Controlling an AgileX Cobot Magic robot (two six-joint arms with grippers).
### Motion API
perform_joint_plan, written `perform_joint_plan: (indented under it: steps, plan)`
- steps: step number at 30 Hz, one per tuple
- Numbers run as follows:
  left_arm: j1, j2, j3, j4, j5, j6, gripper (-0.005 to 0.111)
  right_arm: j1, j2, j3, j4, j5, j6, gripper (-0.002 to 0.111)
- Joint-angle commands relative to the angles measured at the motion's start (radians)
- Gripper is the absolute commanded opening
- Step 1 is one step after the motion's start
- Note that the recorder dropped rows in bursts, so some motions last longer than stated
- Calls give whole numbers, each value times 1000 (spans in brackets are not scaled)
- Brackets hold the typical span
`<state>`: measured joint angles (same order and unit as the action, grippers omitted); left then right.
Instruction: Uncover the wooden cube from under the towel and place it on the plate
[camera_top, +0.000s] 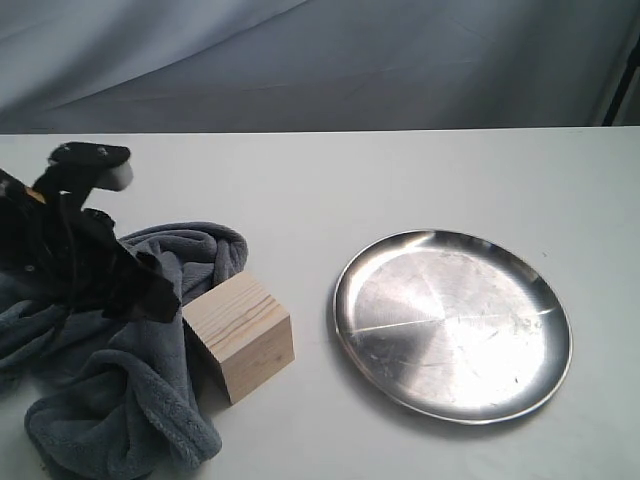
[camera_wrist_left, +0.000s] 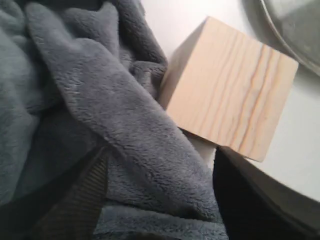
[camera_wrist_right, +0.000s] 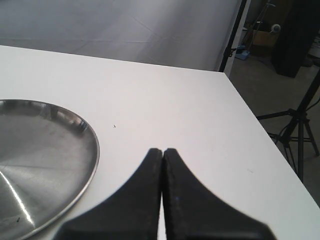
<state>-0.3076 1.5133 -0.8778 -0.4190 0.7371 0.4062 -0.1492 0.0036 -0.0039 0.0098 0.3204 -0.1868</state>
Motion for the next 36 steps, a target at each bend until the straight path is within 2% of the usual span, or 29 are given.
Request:
perform_joint_plan:
  steps: [1, 3, 6, 8, 13, 16, 20, 22, 26, 33, 34, 36]
  plan:
    - [-119, 48, 0, 96, -34, 38, 36, 0, -4, 4, -10, 0, 3, 0]
    - [-166, 49, 0, 200, -35, -18, 17, 0, -4, 4, -10, 0, 3, 0]
    - [-185, 52, 2, 231, -7, -40, 6, 0, -4, 4, -10, 0, 3, 0]
    - [-187, 66, 2, 231, 3, -40, 3, 0, -4, 4, -10, 0, 3, 0]
    - [-187, 138, 13, 288, -23, -73, 3, 0, -4, 4, -10, 0, 3, 0]
    - [-185, 188, 13, 432, -59, -268, 3, 0, -4, 4, -10, 0, 3, 0]
    - [-184, 197, 11, 662, -38, -489, 3, 0, -4, 4, -10, 0, 3, 0]
    - [-175, 197, 11, 713, -10, -573, 3, 0, -4, 4, -10, 0, 3, 0]
    - [-148, 202, 11, 711, 21, -638, 3, 0, -4, 4, -10, 0, 3, 0]
    - [-145, 118, -29, 661, 28, -638, 4, 0, -4, 4, -10, 0, 3, 0]
    - [-145, 100, -31, 654, 28, -638, 5, 0, -4, 4, -10, 0, 3, 0]
    - [-145, 54, -31, 652, 26, -634, 18, 0, -4, 4, -10, 0, 3, 0]
